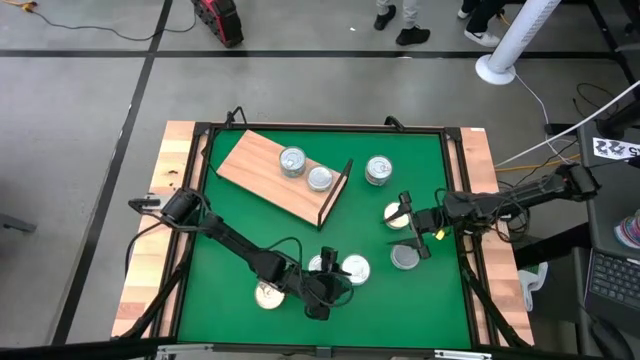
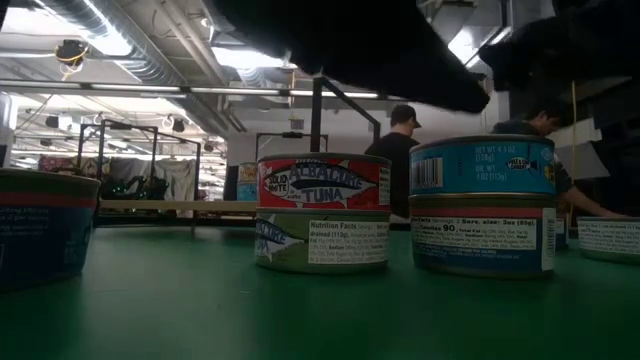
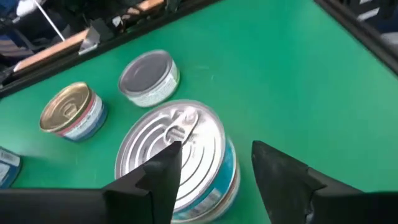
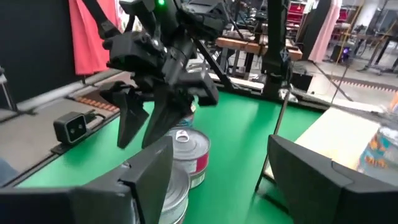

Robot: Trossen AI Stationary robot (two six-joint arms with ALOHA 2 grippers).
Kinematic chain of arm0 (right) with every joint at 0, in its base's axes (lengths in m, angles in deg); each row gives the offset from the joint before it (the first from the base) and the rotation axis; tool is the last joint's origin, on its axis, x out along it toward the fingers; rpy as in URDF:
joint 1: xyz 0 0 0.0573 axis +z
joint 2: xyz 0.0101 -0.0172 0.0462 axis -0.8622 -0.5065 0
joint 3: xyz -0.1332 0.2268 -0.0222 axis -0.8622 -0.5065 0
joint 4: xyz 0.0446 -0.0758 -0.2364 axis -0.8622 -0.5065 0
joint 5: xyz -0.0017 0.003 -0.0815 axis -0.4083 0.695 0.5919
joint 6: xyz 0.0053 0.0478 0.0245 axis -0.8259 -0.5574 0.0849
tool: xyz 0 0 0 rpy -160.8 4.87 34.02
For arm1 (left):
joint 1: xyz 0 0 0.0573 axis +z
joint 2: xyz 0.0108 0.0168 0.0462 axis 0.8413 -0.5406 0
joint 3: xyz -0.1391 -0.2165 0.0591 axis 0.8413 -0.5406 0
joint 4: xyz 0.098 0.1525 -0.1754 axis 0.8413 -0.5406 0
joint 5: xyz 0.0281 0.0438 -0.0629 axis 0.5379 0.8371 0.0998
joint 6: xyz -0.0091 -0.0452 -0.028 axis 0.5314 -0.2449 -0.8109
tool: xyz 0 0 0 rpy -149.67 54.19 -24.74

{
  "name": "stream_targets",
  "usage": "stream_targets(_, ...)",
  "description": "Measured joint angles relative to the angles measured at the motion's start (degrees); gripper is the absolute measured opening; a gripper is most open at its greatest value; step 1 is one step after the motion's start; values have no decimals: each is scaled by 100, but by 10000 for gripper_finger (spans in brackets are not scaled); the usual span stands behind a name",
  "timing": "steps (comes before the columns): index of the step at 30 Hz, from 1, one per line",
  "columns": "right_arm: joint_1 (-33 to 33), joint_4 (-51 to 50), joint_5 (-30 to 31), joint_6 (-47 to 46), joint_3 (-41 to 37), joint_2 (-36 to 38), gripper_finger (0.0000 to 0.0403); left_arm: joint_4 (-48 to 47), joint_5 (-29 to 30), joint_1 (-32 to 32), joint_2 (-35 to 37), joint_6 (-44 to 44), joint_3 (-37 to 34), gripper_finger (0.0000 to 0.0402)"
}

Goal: Stack canned seafood by type on shelf
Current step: Stack the sky blue tuna can on top of the sky blue tuna can

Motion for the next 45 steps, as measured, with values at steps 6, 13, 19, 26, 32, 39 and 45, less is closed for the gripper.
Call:
stream_targets(6, 0, -12, -491, 97, 594, -768, 262, -409, -171, 102, 0, 6, 0, 160)
stream_targets(13, 153, -28, -933, 117, 1089, -1434, 262, -649, -186, 169, 2, 235, 0, 146)
stream_targets(19, 744, -46, -815, 320, 1358, -1777, 262, -724, -184, 195, 4, 558, 0, 130)
stream_targets(26, 1638, -869, 588, 552, 1512, -1881, 262, -737, -186, 227, 5, 732, 0, 92)
stream_targets(32, 2256, -1426, 1981, 552, 1520, -2009, 262, -733, -170, 241, 7, 732, 2, 57)
stream_targets(39, 2559, -1398, 2606, 550, 1518, -2530, 262, -667, -168, 252, 7, 723, 4, 11)
stream_targets(45, 2546, -1327, 2773, 548, 1518, -3016, 262, -656, -161, 278, 7, 417, 4, 4)
